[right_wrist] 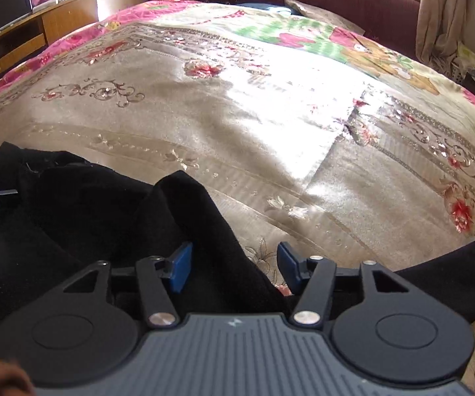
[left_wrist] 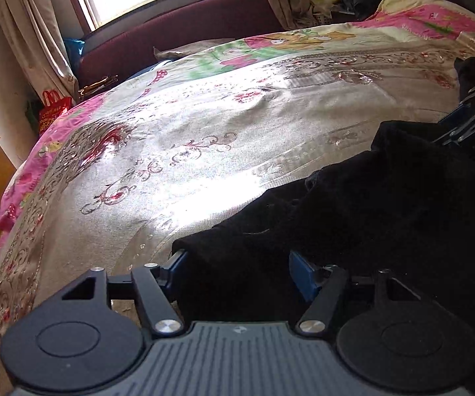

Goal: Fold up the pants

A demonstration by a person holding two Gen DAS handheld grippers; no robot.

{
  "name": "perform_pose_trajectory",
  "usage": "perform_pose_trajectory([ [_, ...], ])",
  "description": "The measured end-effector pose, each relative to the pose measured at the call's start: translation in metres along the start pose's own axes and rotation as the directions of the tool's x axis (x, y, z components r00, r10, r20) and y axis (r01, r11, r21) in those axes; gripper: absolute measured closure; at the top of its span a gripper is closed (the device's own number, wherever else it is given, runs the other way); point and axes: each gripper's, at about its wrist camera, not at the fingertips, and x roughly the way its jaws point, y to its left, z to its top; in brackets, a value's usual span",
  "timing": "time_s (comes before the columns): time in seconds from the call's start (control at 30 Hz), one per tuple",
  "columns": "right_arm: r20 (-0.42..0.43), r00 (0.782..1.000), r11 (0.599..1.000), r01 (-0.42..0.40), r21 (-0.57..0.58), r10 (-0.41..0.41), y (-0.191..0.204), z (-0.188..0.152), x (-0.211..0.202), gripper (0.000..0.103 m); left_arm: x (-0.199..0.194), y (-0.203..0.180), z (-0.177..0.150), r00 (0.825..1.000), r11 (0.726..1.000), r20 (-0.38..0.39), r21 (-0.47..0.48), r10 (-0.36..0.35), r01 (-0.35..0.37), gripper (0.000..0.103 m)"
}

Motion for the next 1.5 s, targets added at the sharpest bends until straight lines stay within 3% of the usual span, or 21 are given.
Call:
perform_pose_trajectory([
  [0.17, 0.041, 0.997, 0.996, -0.064, 0.059, 0.061, -0.015, 0.0, -0.01, 0.045, -0.007, 0.008, 0.0, 0.999, 1.0, 0.013, -0.011, -0.029, 0.029, 0.022],
  [0.33, -0.03, 0.999, 0.999, -0.017, 0.037, 0.018, -0.015, 0.003, 0.012, 0.045, 0.008, 0.01, 0.005, 0.999, 0.998, -0.015, -0.054, -0.042, 0.041, 0.021],
  [0.37, -0.027, 1.0, 0.999, -0.01, 0.03, 0.011, -0.013, 0.003, 0.013, 0.049, 0.01, 0.011, 0.007, 0.999, 0.996, -0.018, -0.073, -0.047, 0.046, 0.022],
  [0.43, -0.032, 0.999, 0.999, -0.008, 0.038, 0.009, -0.01, 0.004, 0.014, 0.066, 0.013, 0.013, 0.009, 0.999, 0.995, -0.023, -0.091, -0.036, 0.034, 0.037],
  [0.47, -0.037, 0.999, 0.999, -0.015, 0.048, 0.017, -0.009, 0.005, 0.013, 0.085, 0.014, 0.013, 0.01, 0.999, 0.995, -0.029, -0.092, -0.032, 0.029, 0.039],
  [0.5, -0.042, 0.999, 0.998, -0.022, 0.058, 0.024, -0.008, 0.006, 0.011, 0.097, 0.012, 0.013, 0.011, 0.999, 0.995, -0.029, -0.096, -0.024, 0.021, 0.048],
  [0.6, -0.014, 1.0, 0.998, -0.011, 0.059, 0.011, -0.005, 0.007, -0.003, 0.098, 0.003, 0.018, 0.012, 0.999, 0.993, -0.014, -0.108, -0.042, 0.04, 0.064],
  [0.67, 0.019, 1.0, 0.997, -0.019, 0.072, 0.018, -0.005, 0.008, -0.018, 0.098, -0.004, 0.019, 0.012, 0.999, 0.993, -0.006, -0.107, -0.045, 0.044, 0.067],
  [0.7, 0.039, 0.999, 0.997, -0.028, 0.075, 0.025, -0.006, 0.009, -0.027, 0.098, -0.007, 0.019, 0.013, 0.999, 0.995, 0.0, -0.097, -0.035, 0.034, 0.077],
  [0.73, 0.056, 0.998, 0.996, -0.032, 0.078, 0.028, -0.007, 0.011, -0.035, 0.098, -0.01, 0.019, 0.014, 1.0, 0.996, -0.002, -0.089, -0.025, 0.024, 0.08],
  [1.07, 0.207, 0.978, 0.994, -0.06, 0.09, 0.04, -0.005, 0.006, -0.126, 0.098, -0.073, 0.028, 0.02, 0.994, 0.99, 0.101, -0.133, -0.043, 0.056, 0.08],
  [1.33, 0.301, 0.953, 0.99, -0.081, 0.115, 0.044, 0.003, -0.052, -0.233, 0.098, -0.177, 0.028, -0.01, 0.968, 0.986, 0.237, -0.124, -0.081, 0.113, 0.08],
  [1.5, 0.266, 0.962, 0.987, -0.102, 0.126, 0.065, 0.021, -0.107, -0.275, 0.098, -0.221, 0.01, -0.045, 0.964, 0.989, 0.242, -0.073, -0.109, 0.13, 0.08],
])
